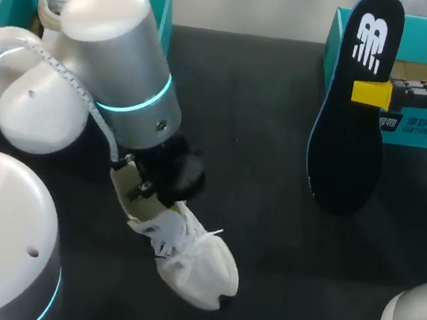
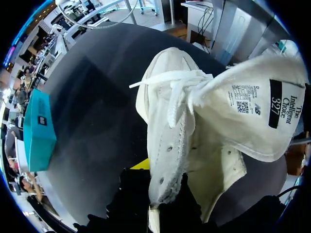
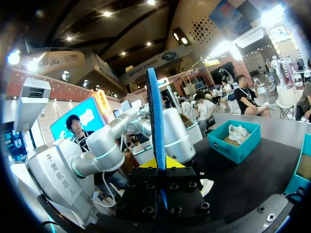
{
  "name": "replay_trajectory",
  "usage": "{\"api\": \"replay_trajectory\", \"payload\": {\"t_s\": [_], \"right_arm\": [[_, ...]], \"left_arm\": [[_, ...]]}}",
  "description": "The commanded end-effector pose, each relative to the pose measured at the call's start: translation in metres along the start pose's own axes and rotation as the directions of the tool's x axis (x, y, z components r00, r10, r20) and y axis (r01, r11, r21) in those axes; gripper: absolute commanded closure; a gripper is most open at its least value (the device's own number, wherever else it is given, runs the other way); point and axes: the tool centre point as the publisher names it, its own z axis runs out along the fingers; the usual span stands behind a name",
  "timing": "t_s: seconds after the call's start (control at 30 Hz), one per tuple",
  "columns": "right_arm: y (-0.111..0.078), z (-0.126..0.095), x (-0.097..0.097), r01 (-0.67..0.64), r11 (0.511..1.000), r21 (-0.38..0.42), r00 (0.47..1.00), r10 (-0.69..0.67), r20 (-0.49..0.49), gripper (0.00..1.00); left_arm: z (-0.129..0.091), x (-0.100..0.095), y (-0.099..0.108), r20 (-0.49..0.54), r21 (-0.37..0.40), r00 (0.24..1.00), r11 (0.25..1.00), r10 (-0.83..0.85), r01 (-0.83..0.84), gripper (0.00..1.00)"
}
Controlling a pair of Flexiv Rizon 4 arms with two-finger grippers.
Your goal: Take the shoe out of the shoebox, open the shoe tongue, remove and reinsert the insole, then place the shoe into the shoebox
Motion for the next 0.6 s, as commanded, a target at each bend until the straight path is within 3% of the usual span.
{"api": "replay_trajectory", "payload": {"t_s": [0.03,0.43,0.5,0.6], "right_arm": [[0.003,0.003,-0.003,0.000,1.000,0.004,1.000,0.000,-0.003,1.00],[0.003,0.003,-0.003,0.000,1.000,0.004,1.000,0.000,-0.003,1.00],[0.003,0.003,-0.003,0.000,1.000,0.004,1.000,0.000,-0.003,1.00],[0.003,0.003,-0.003,0.000,1.000,0.004,1.000,0.000,-0.003,1.00]], "left_arm": [[-0.004,0.005,0.001,0.008,0.004,1.000,1.000,0.003,-0.003,1.00],[-0.023,-0.004,-0.003,0.108,-0.091,0.953,0.958,0.282,-0.273,1.00],[-0.027,-0.006,-0.005,0.109,-0.100,0.915,0.920,0.389,-0.379,1.00],[-0.030,-0.008,-0.010,0.086,-0.185,0.854,0.851,0.512,-0.492,1.00]]}}
